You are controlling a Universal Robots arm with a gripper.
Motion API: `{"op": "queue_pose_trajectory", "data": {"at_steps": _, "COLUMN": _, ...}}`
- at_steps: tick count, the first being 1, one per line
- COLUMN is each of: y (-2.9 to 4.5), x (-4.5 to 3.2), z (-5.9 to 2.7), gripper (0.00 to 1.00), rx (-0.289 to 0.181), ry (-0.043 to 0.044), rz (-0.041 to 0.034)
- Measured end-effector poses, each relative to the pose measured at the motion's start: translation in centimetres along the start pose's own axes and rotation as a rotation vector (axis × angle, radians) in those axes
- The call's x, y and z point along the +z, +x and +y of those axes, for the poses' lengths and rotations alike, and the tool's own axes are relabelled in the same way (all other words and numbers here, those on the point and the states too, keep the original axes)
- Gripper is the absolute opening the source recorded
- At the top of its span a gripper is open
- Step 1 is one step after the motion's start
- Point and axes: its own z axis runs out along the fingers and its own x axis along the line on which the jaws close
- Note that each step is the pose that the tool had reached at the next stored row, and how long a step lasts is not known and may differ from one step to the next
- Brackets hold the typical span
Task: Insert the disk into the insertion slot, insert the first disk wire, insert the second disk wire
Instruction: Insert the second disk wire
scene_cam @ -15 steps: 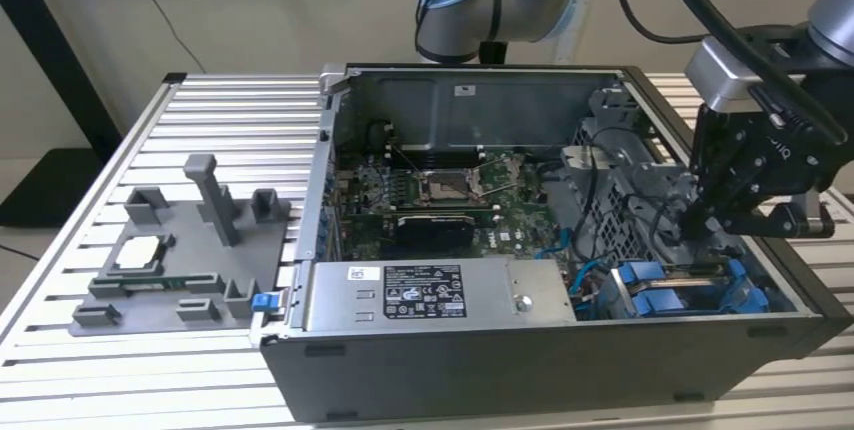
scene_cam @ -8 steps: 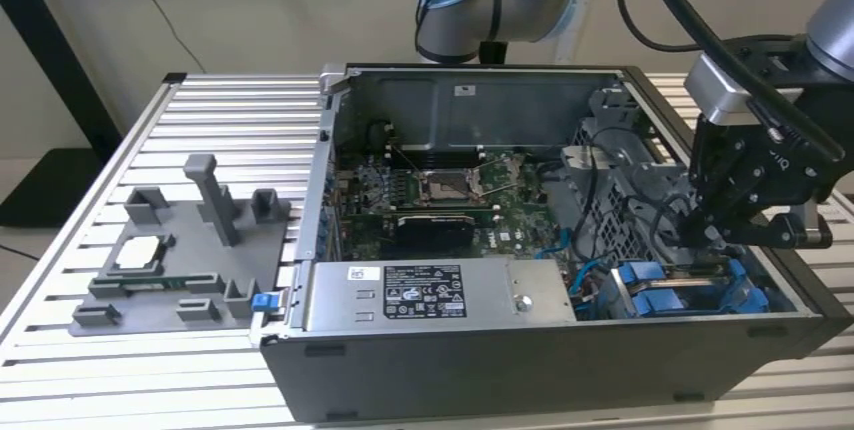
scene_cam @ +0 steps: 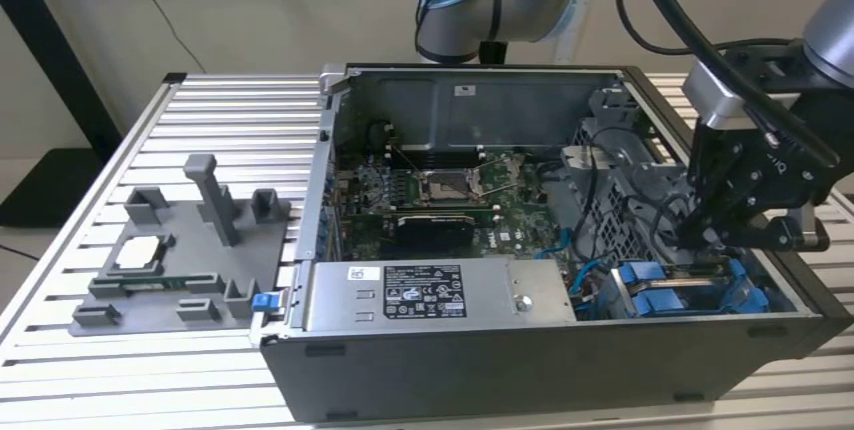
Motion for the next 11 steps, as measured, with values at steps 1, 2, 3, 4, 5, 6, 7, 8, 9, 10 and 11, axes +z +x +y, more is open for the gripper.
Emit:
{"op": "queue_pose_trajectory", "data": {"at_steps": 1, "y": 0.01, "x": 0.08, "z": 0.0, "gripper": 0.0, "rx": 0.0, "ry": 0.0, "rz": 0.0001}}
{"op": "queue_pose_trajectory", "data": {"at_steps": 2, "y": 0.02, "x": 0.18, "z": -0.01, "gripper": 0.0, "rx": 0.0, "ry": 0.0, "rz": 0.0002}}
{"op": "queue_pose_trajectory", "data": {"at_steps": 3, "y": 0.04, "x": 0.26, "z": -0.01, "gripper": 0.0, "rx": 0.0, "ry": 0.0, "rz": 0.0002}}
{"op": "queue_pose_trajectory", "data": {"at_steps": 4, "y": 0.04, "x": 0.32, "z": -0.01, "gripper": 0.0, "rx": 0.0, "ry": 0.0, "rz": 0.0003}}
{"op": "queue_pose_trajectory", "data": {"at_steps": 5, "y": 0.05, "x": 0.35, "z": -0.01, "gripper": 0.0, "rx": 0.0, "ry": 0.0, "rz": 0.0004}}
{"op": "queue_pose_trajectory", "data": {"at_steps": 6, "y": 0.05, "x": 0.36, "z": -0.01, "gripper": 0.0, "rx": 0.0, "ry": 0.0, "rz": 0.0005}}
{"op": "queue_pose_trajectory", "data": {"at_steps": 7, "y": 0.07, "x": 0.38, "z": -0.01, "gripper": 0.0, "rx": 0.0, "ry": 0.0, "rz": 0.0002}}
{"op": "queue_pose_trajectory", "data": {"at_steps": 8, "y": 0.07, "x": 0.38, "z": -0.01, "gripper": 0.0, "rx": 0.0, "ry": 0.0, "rz": 0.0003}}
{"op": "queue_pose_trajectory", "data": {"at_steps": 9, "y": 0.07, "x": 0.38, "z": -0.01, "gripper": 0.0, "rx": 0.0, "ry": 0.0, "rz": 0.0003}}
{"op": "queue_pose_trajectory", "data": {"at_steps": 10, "y": 0.07, "x": 0.38, "z": -0.01, "gripper": 0.0, "rx": 0.0, "ry": 0.0, "rz": 0.0003}}
{"op": "queue_pose_trajectory", "data": {"at_steps": 11, "y": 0.07, "x": 0.39, "z": -0.01, "gripper": 0.0, "rx": 0.0, "ry": 0.0, "rz": 0.0002}}
